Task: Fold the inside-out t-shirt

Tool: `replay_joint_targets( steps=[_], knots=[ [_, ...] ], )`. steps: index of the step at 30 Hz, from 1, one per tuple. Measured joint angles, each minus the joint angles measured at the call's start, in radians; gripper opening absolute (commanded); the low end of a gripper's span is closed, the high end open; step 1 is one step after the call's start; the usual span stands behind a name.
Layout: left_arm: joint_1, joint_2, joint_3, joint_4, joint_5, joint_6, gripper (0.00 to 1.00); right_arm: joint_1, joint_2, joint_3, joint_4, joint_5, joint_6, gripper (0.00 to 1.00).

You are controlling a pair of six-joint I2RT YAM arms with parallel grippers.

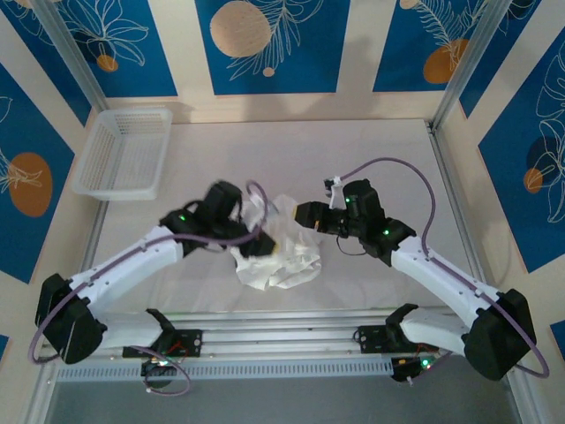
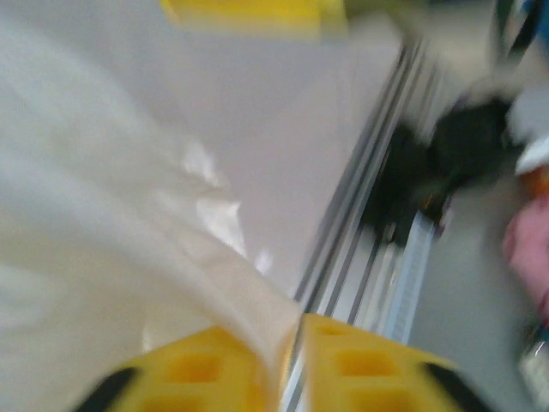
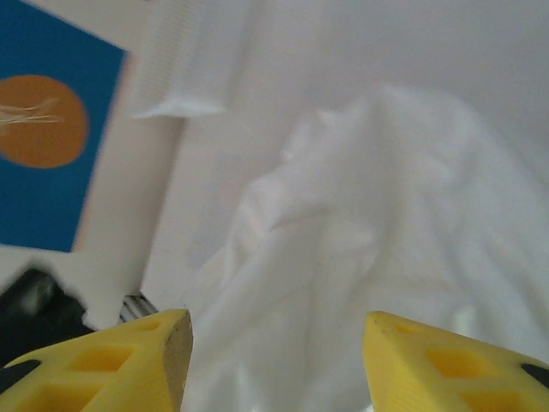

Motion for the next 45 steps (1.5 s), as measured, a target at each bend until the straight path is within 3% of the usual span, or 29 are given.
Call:
replay_joint_targets(
  steps=[2,4,8,11,16,19,21,23,24,27,31,32,39,41,44,45],
  knots=[
    [-0.081,-0.006,-0.079,-0.054,-0.096,0.016,0.62,-0.007,-0.001,-0.004,-0.077,0.019,0.02,0.55],
    [-0.103,-0.036,-0.122,-0.093,-0.183,0.018,0.67,-0.006,0.0,-0.004,-0.123,0.032,0.028,0.55],
    [-0.082,-0.155,-0.107,-0.094,-0.334,-0.018,0.66,0.046,0.034,0.012,-0.191,0.058,0.03,0.54],
    [-0.022,-0.18,-0.057,-0.076,-0.381,-0.074,0.65,0.132,0.109,0.061,-0.235,0.1,0.034,0.57],
    [0.056,-0.093,-0.045,-0.013,-0.335,-0.137,0.65,0.274,0.21,0.108,-0.265,0.212,0.045,0.63],
    [0.056,0.007,-0.039,0.029,-0.229,-0.151,0.66,0.315,0.292,0.131,-0.291,0.276,0.042,0.46],
    [0.052,0.074,-0.033,0.058,-0.181,-0.16,0.66,0.326,0.343,0.138,-0.312,0.302,0.044,0.25],
    [0.051,0.127,-0.031,0.086,-0.163,-0.17,0.59,0.327,0.371,0.138,-0.328,0.312,0.035,0.05],
    [0.051,0.145,-0.03,0.093,-0.162,-0.174,0.53,0.327,0.37,0.135,-0.328,0.311,0.035,0.0],
    [0.051,0.199,-0.03,0.134,-0.155,-0.193,0.37,0.327,0.325,0.102,-0.268,0.293,0.017,0.0],
    [0.06,0.243,-0.037,0.246,-0.095,-0.262,0.03,0.319,0.194,0.001,-0.129,0.225,-0.001,0.0],
    [0.065,0.244,-0.041,0.276,-0.077,-0.284,0.0,0.315,0.159,-0.026,-0.094,0.21,-0.003,0.0],
    [0.177,0.161,-0.134,0.546,0.11,-0.528,0.0,0.223,-0.058,-0.283,0.09,0.247,-0.007,0.0],
    [0.193,0.12,-0.134,0.58,0.17,-0.584,0.0,0.183,-0.103,-0.378,0.156,0.243,-0.054,0.08],
    [0.194,0.097,-0.127,0.617,0.247,-0.641,0.0,0.165,-0.164,-0.387,0.148,0.227,-0.16,0.31],
    [0.198,0.095,-0.124,0.634,0.261,-0.655,0.0,0.165,-0.19,-0.383,0.129,0.227,-0.189,0.3]
  ],
)
